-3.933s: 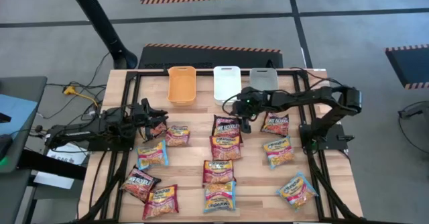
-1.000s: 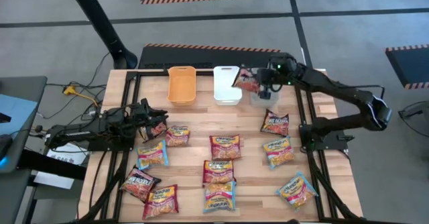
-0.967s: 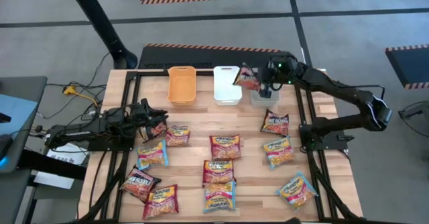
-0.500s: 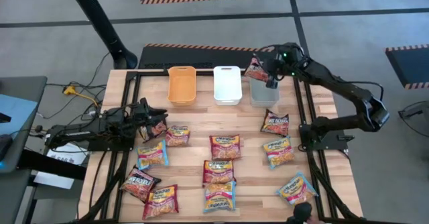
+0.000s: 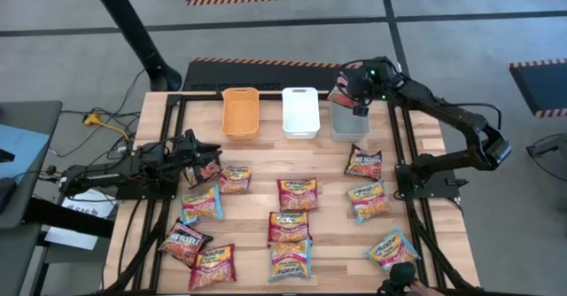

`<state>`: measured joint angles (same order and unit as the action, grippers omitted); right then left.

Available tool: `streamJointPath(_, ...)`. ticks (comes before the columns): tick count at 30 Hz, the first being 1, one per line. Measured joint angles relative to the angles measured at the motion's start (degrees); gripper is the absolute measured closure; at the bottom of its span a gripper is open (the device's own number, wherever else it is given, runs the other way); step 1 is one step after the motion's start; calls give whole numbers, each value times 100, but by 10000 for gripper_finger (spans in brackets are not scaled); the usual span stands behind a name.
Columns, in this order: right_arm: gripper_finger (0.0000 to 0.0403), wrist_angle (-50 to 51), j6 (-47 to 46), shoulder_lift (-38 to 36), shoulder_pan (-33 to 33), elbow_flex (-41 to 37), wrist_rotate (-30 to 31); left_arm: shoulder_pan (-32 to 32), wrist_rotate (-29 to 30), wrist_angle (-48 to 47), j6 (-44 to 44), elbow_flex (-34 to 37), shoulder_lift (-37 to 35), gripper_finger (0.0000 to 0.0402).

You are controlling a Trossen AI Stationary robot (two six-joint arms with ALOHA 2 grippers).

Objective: Sort Maruchan noodles
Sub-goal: Put the black noodle pack into the gray bin

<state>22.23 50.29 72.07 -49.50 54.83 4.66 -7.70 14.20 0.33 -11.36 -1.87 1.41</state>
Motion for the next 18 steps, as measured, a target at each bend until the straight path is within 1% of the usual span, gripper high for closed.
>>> streamJointPath(3, 398, 30, 146, 30, -42, 2, 128, 2, 0, 1, -8, 0, 0, 310)
streamJointPath(18, 398, 193, 275, 35, 5, 0, 150, 1, -2, 0, -8, 0, 0, 310)
